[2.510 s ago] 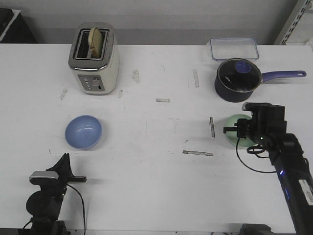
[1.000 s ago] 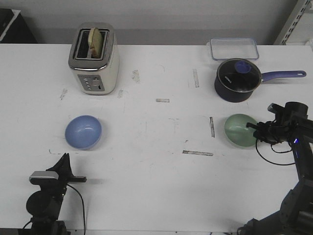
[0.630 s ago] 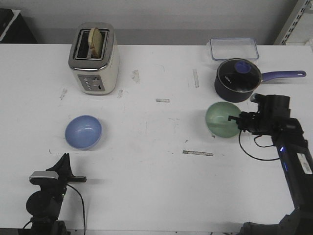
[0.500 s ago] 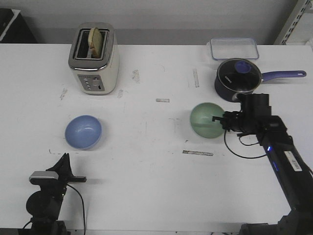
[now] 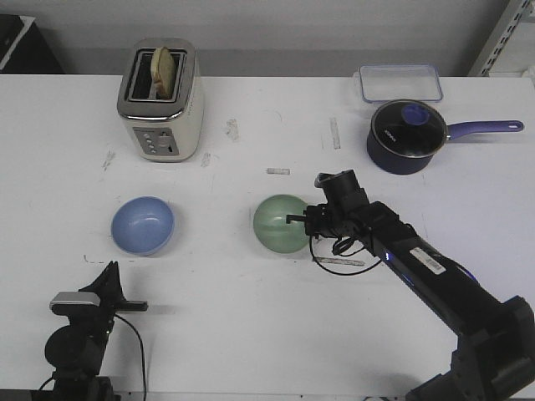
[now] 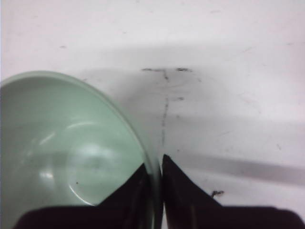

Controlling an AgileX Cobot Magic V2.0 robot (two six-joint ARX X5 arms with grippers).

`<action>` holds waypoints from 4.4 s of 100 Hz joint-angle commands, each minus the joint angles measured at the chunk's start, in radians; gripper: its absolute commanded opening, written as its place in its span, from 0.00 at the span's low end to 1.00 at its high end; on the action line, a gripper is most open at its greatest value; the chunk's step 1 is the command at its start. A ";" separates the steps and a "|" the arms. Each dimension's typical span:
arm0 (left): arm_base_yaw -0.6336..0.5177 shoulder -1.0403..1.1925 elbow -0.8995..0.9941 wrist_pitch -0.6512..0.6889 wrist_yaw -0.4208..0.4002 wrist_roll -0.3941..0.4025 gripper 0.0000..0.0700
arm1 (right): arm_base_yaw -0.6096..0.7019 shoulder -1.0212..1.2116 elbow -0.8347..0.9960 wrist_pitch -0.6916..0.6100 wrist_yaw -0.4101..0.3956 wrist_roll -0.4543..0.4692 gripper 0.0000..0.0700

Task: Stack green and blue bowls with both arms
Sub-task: 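Slide the green bowl with the right gripper toward the table center, then release the green bowl and retract the right gripper to rest, then reach the left gripper to the light blue bowl and grasp its rim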

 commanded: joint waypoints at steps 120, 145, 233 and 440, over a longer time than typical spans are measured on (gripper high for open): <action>-0.002 -0.001 -0.010 0.010 0.000 0.001 0.00 | -0.142 -0.678 -0.469 0.529 0.347 -0.585 0.03; -0.002 -0.001 -0.010 0.010 0.000 0.001 0.00 | -0.312 -0.942 -0.724 0.578 0.307 -0.581 0.01; -0.002 -0.001 -0.010 0.010 0.000 0.001 0.00 | -0.368 -1.479 -0.841 0.510 0.252 -0.577 0.01; 0.009 1.106 1.016 -0.442 -0.021 -0.244 0.01 | -0.368 -1.478 -0.841 0.510 0.216 -0.578 0.01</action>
